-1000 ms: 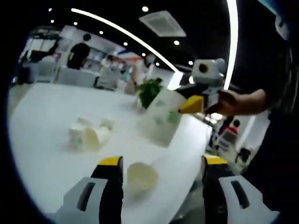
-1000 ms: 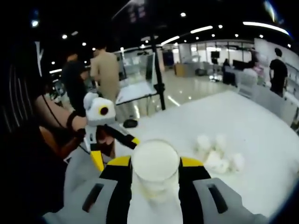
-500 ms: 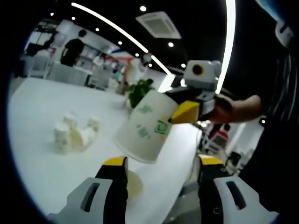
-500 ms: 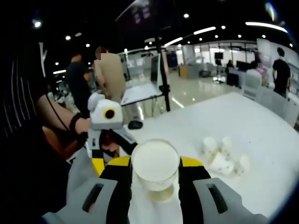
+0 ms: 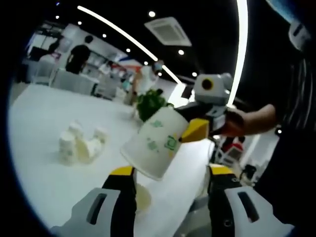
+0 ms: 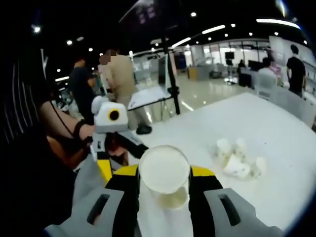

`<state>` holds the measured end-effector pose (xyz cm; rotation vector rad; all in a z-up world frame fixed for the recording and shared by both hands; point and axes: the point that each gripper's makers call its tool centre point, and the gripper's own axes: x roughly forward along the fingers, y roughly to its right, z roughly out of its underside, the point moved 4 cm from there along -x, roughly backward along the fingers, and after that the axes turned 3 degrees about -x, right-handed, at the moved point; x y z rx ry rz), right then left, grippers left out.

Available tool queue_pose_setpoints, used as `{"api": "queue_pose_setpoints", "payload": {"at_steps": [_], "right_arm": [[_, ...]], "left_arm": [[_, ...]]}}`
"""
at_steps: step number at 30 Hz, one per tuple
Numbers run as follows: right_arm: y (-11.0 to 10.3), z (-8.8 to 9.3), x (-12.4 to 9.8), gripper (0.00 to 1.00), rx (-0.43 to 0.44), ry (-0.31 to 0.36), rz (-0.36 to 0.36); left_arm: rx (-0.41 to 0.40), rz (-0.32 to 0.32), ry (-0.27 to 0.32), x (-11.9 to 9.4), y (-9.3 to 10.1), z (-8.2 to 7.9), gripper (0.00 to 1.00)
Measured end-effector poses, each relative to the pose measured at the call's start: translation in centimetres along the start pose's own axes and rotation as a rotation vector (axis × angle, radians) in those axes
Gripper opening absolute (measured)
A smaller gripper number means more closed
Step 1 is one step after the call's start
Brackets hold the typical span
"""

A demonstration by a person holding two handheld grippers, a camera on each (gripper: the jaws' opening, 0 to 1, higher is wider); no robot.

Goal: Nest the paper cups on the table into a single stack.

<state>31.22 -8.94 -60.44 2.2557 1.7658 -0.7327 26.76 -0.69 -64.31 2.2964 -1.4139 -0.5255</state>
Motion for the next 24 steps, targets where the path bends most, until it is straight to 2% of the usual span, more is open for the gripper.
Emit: {"api": "queue_pose_setpoints", "payload": {"at_steps": [2,6,7,9,14,18,22,23,24], "right_arm": [[-0.1,0.1,0.0,0.35,0.001,-0.002,-0.002],[-0.2,0.3,-0.1,0.35,0.002,-0.004,-0.003],[-0.2,0.4,-0.1,0.35,0.001,-0.005,-0.003],[-0.6,1.7,-0.2,0.35,0.001,-0.009,-0.004],[-0.9,1.9,-0.5,0.35,-0.005,-0.001,-0.011],[-1.1,2.1,-0.7,0.35,-0.012,0.005,-0.021],[-0.8,3.1,-1.2,0.35,-0.003,0.005,-0.029],[-0.8,3.3,-1.2,0.35,0.001,0.002,-0.030],[-1.0,2.6,-1.1,0.35,0.002,0.001,-0.029]], "left_arm": [[0.026,-0.006,0.013,-0.3,-0.2,-0.3,0.49],[0.015,-0.001,0.021,-0.4,-0.1,-0.8,0.48],[0.024,-0.002,0.027,-0.3,0.1,-0.1,0.48],[0.028,0.000,0.036,-0.4,0.3,-0.1,0.47],[0.048,0.004,0.058,-0.6,0.4,-0.7,0.42],[0.042,0.017,0.062,-0.6,0.6,-0.8,0.41],[0.027,0.027,0.078,0.0,0.8,-0.9,0.39],[0.019,0.029,0.080,-0.3,0.8,-1.5,0.38],[0.014,0.032,0.085,-0.4,0.8,-1.8,0.37]]}}
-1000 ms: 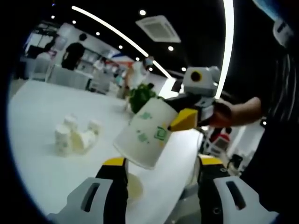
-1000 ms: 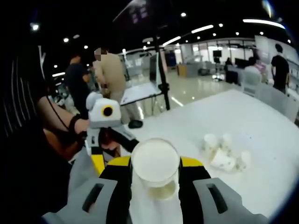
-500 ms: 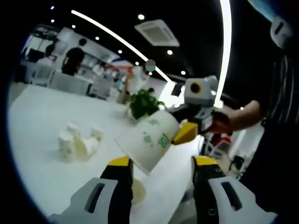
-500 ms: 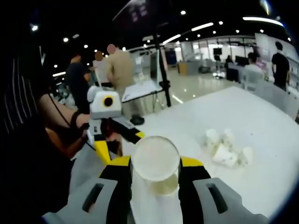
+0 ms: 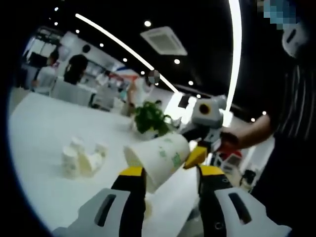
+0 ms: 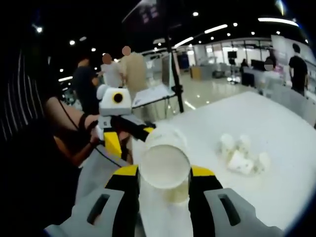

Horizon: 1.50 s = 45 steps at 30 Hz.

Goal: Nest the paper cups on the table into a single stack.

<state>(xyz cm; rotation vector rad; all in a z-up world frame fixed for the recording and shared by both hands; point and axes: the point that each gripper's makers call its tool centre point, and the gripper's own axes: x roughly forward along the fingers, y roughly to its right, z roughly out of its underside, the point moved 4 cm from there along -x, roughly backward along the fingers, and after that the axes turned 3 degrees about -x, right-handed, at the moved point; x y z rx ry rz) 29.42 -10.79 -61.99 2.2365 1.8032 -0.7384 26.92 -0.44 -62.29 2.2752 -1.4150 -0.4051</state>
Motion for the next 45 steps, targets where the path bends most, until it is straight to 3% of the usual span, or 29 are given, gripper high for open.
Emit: {"api": "queue_pose_setpoints", "payload": {"at_steps": [7,15,18,26,31,45], "right_arm": [[-0.1,-0.3,0.7,0.35,0.012,-0.003,-0.004],[-0.6,0.5,0.7,0.35,0.019,-0.008,-0.013],[-0.8,0.6,0.7,0.35,0.014,-0.009,-0.021],[-1.1,0.1,0.9,0.35,0.020,-0.002,-0.024],[-1.0,1.2,1.4,0.34,0.016,-0.001,-0.027],[-0.8,1.5,1.7,0.33,0.027,0.040,-0.006]], "left_arm": [[0.010,0.007,0.008,-0.5,-0.4,-1.6,0.28],[-0.025,0.011,0.013,-0.5,-0.3,-1.6,0.20],[-0.007,0.012,0.035,-0.5,-0.1,-1.9,0.12],[-0.036,0.017,0.031,-0.8,0.0,-2.4,0.11],[-0.013,0.044,0.034,-0.9,0.1,-1.9,0.06],[0.063,0.110,-0.081,0.0,1.7,-1.9,0.00]]}}
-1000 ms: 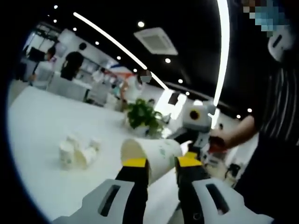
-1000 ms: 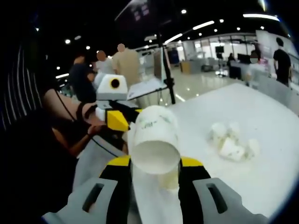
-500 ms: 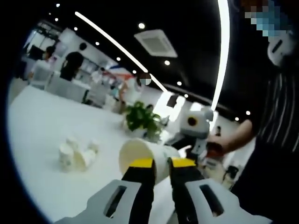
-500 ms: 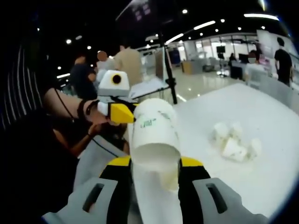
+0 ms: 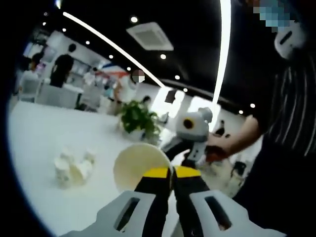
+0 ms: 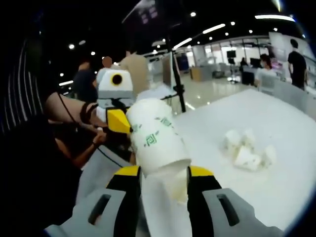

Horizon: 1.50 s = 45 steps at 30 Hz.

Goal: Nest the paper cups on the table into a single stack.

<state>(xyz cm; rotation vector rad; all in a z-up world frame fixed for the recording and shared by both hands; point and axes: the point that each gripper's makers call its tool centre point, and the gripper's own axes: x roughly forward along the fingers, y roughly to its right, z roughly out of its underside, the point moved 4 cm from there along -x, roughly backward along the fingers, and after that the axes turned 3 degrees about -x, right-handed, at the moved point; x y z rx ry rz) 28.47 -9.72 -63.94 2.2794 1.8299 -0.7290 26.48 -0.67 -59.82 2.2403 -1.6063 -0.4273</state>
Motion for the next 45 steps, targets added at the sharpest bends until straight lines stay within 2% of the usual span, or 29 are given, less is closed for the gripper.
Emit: {"api": "queue_pose_setpoints", "payload": {"at_steps": [5,11,17,21,24,28,31,33,37,40,45], "right_arm": [[-0.3,-0.4,0.2,0.32,0.017,0.038,0.021],[-0.5,0.1,0.1,0.34,0.039,0.078,0.067],[-0.8,0.3,0.0,0.37,0.060,0.130,0.103],[-0.5,0.2,-0.4,0.41,0.048,0.148,0.147],[-0.2,0.1,-0.9,0.42,0.054,0.164,0.171],[0.8,0.1,-1.7,0.48,0.066,0.169,0.217],[2.2,0.3,-3.0,0.57,0.080,0.204,0.303],[2.7,0.7,-3.6,0.63,0.087,0.199,0.335],[3.6,1.8,-5.0,0.69,0.116,0.200,0.378],[4.1,2.1,-6.0,0.72,0.118,0.211,0.410],[5.0,2.9,-7.3,0.80,0.105,0.194,0.460]], "left_arm": [[0.022,0.006,-0.034,-0.3,-0.1,-0.5,0.00],[0.069,0.008,-0.107,0.2,0.0,-0.5,0.00],[0.077,0.024,-0.131,0.4,-0.2,-0.7,0.00],[0.093,0.014,-0.154,0.5,-0.6,-0.5,0.00],[0.092,0.021,-0.166,0.4,-0.5,-1.0,0.00],[0.101,0.009,-0.188,0.5,-0.8,-1.1,0.00],[0.099,0.006,-0.199,0.6,-1.0,-1.0,0.00],[0.104,0.002,-0.199,0.7,-1.1,-1.0,0.00],[0.109,-0.009,-0.217,1.0,-1.1,-0.2,0.00],[0.128,-0.020,-0.251,1.1,-1.4,0.6,0.00],[0.120,-0.027,-0.266,1.3,-1.2,1.5,0.00]]}}
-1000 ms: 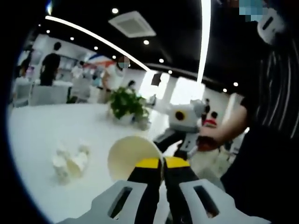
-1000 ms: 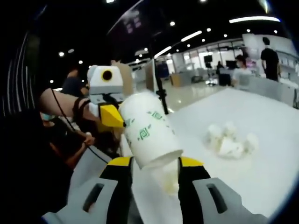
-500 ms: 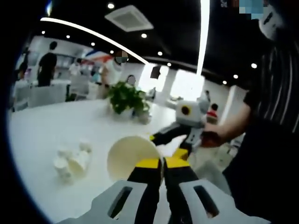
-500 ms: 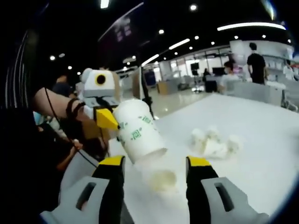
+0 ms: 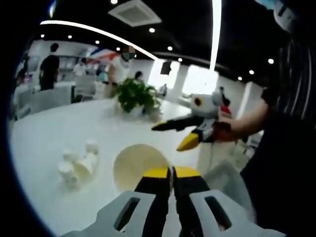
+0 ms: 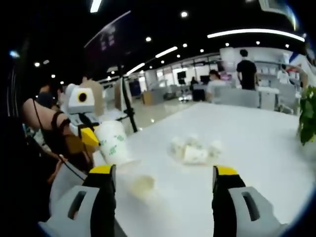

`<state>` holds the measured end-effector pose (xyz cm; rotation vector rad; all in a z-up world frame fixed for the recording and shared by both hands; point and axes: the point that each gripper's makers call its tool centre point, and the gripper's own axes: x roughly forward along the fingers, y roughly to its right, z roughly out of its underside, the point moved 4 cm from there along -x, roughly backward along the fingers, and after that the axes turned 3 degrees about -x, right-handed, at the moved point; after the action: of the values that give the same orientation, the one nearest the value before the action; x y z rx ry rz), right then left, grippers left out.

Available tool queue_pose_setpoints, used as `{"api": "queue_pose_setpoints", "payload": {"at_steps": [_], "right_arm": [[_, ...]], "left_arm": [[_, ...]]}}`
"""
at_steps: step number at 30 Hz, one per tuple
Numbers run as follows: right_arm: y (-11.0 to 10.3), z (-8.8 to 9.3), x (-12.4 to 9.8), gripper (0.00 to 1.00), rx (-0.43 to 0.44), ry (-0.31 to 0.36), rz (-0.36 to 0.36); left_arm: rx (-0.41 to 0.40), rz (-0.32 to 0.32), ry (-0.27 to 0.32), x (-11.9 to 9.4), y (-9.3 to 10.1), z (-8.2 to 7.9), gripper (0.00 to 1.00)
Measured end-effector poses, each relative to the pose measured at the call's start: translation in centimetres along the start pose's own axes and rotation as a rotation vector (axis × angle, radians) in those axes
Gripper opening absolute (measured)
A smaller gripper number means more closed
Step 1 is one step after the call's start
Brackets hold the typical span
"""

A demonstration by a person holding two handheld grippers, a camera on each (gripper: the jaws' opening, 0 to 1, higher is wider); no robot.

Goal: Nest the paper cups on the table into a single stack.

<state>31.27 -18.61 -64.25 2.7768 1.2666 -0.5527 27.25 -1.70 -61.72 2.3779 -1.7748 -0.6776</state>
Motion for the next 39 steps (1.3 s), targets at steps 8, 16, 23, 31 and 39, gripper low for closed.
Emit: {"api": "queue_pose_setpoints", "payload": {"at_steps": [8,16,23,31,39], "right_arm": [[0.8,-0.4,-0.1,0.90,0.014,0.014,0.032],[1.4,-0.7,0.2,1.00,-0.006,0.003,0.060],[1.8,-1.1,-0.1,1.00,-0.014,0.024,0.071],[2.6,-0.8,-1.1,0.99,0.009,0.033,0.091],[2.3,-0.2,-1.5,0.98,0.050,0.051,0.101]], "left_arm": [[0.005,-0.064,-0.079,0.1,-1.4,1.1,0.00],[0.021,-0.070,-0.139,0.4,-1.7,1.7,0.00],[0.052,-0.076,-0.190,1.3,-1.4,1.8,0.00],[0.191,-0.088,-0.348,2.2,-1.5,2.7,0.00],[0.304,-0.070,-0.468,3.2,-1.9,3.3,0.00]]}}
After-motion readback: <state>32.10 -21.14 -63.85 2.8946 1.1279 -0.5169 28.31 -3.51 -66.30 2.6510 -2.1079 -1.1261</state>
